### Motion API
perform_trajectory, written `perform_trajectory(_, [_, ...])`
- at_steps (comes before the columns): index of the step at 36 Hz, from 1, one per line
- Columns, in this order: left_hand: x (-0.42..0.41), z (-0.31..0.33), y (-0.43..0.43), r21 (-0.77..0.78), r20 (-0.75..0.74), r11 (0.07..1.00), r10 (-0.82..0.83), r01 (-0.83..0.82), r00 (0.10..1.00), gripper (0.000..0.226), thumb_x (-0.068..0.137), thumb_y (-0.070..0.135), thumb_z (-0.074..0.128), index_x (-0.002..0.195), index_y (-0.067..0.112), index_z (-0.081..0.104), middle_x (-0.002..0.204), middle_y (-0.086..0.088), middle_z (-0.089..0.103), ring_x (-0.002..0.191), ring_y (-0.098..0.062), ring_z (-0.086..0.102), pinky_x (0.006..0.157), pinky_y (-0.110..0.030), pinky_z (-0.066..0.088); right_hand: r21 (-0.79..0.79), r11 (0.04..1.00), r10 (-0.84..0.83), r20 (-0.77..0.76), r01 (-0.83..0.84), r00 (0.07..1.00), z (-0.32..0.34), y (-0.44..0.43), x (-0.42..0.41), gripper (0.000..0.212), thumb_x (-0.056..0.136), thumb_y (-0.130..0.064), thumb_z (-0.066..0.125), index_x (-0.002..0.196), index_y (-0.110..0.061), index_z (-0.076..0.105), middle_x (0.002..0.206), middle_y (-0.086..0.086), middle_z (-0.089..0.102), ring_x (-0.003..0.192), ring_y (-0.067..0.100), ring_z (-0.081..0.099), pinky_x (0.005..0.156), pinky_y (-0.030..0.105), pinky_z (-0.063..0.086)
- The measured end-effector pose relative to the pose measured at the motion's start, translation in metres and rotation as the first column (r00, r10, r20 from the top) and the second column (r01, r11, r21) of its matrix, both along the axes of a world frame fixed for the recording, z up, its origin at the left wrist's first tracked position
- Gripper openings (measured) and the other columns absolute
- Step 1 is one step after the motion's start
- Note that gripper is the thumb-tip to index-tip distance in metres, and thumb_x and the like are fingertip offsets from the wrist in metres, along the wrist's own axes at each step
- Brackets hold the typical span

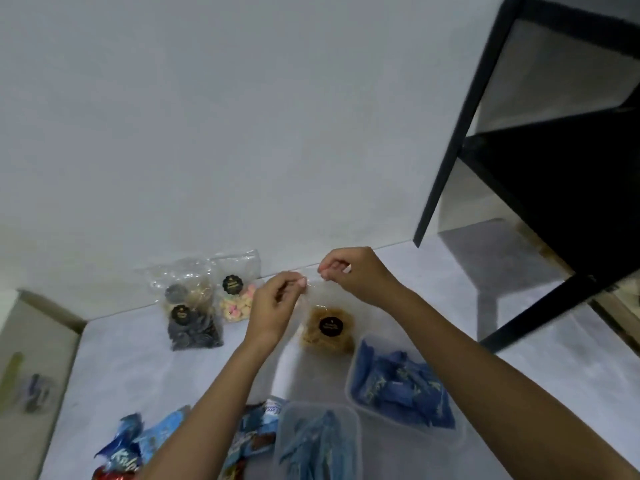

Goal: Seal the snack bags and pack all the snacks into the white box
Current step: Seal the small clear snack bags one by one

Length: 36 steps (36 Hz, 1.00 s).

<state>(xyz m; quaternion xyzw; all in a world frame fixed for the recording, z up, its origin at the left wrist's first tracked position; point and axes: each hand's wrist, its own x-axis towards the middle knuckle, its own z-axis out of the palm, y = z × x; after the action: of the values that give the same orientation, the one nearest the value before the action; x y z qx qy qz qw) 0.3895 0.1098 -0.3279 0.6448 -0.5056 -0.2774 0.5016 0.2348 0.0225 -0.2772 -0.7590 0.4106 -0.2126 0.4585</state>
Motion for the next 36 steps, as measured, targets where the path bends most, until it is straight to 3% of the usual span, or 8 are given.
perform_trajectory(3, [0.017,-0.003,0.028,0.029,-0.047,0.997,0.071,-0.07,0.996,0.011,0.087,0.018,0.063,0.083,0.026,0.067,0.08,0.002,0.068,0.078,-0.016,0.063,0.073,-0.028,0.051,0.016,0.993,0.12,-0.024,-0.12,0.992,0.004,0.008,0.018,0.006,0.081,-0.01,0.066,0.085,-0.01,0.072,0.079,-0.001,0.065,0.066,-0.001,0.053,0.062,0.004,0.042])
perform_trajectory(6, [0.03,-0.003,0.048,0.026,-0.096,0.981,0.196,-0.194,0.976,0.013,0.089,0.013,0.061,0.084,0.023,0.067,0.08,-0.002,0.067,0.074,-0.008,0.061,0.069,-0.019,0.049,0.004,0.989,0.147,-0.045,-0.147,0.988,0.002,0.01,0.026,0.006,0.08,-0.013,0.069,0.085,-0.012,0.072,0.082,0.005,0.068,0.07,0.006,0.056,0.061,0.005,0.041])
perform_trajectory(9, [0.04,-0.002,0.062,0.035,-0.168,0.958,0.287,-0.286,0.943,0.01,0.088,0.013,0.061,0.089,0.02,0.067,0.081,0.001,0.068,0.074,-0.004,0.062,0.069,-0.018,0.051,0.016,0.992,0.127,-0.031,-0.126,0.991,-0.004,0.01,0.024,0.006,0.081,-0.009,0.067,0.083,-0.01,0.072,0.075,-0.001,0.066,0.064,-0.001,0.057,0.057,0.002,0.041])
perform_trajectory(13, [0.043,-0.005,0.07,0.053,-0.257,0.959,0.284,-0.28,0.924,0.013,0.087,0.009,0.061,0.096,0.014,0.068,0.087,-0.004,0.069,0.078,-0.007,0.066,0.071,-0.018,0.055,0.024,0.992,0.126,-0.059,-0.125,0.99,-0.012,0.01,0.02,0.015,0.085,-0.005,0.06,0.094,-0.005,0.072,0.079,-0.007,0.066,0.063,-0.013,0.06,0.062,0.002,0.045])
perform_trajectory(20, [0.034,-0.005,0.067,0.023,-0.275,0.958,0.282,-0.286,0.919,0.016,0.085,0.008,0.064,0.097,0.017,0.069,0.093,-0.001,0.07,0.084,-0.005,0.067,0.074,-0.018,0.055,0.01,0.99,0.138,-0.025,-0.138,0.99,-0.017,0.013,0.016,0.022,0.089,-0.006,0.055,0.105,-0.009,0.07,0.097,-0.003,0.07,0.091,0.006,0.067,0.086,0.018,0.052])
perform_trajectory(24, [0.031,-0.005,0.065,-0.004,-0.268,0.963,0.26,-0.271,0.928,0.017,0.084,0.007,0.064,0.095,0.018,0.07,0.093,0.002,0.071,0.085,-0.006,0.067,0.078,-0.021,0.056,0.021,0.992,0.125,0.046,-0.126,0.991,-0.02,0.016,0.014,0.021,0.087,-0.004,0.058,0.103,-0.009,0.072,0.095,-0.005,0.07,0.087,-0.001,0.067,0.084,0.015,0.053])
perform_trajectory(29, [0.03,-0.005,0.067,-0.012,-0.289,0.96,0.263,-0.279,0.92,0.018,0.085,0.006,0.062,0.101,0.012,0.067,0.092,-0.004,0.07,0.083,-0.01,0.069,0.079,-0.021,0.056,0.01,0.996,0.084,0.085,-0.085,0.993,-0.02,0.015,0.008,0.014,0.084,-0.003,0.062,0.09,-0.008,0.074,0.086,-0.002,0.073,0.084,0.011,0.069,0.079,0.02,0.056])
perform_trajectory(36, [0.027,-0.002,0.07,-0.038,-0.234,0.967,0.235,-0.25,0.944,0.016,0.088,0.008,0.059,0.086,0.024,0.066,0.079,0.01,0.07,0.08,-0.011,0.065,0.077,-0.032,0.054,-0.129,0.983,0.121,-0.069,-0.129,0.99,-0.018,0.016,0.008,0.011,0.084,-0.007,0.06,0.079,-0.01,0.069,0.073,-0.013,0.064,0.068,0.001,0.058,0.065,0.012,0.047])
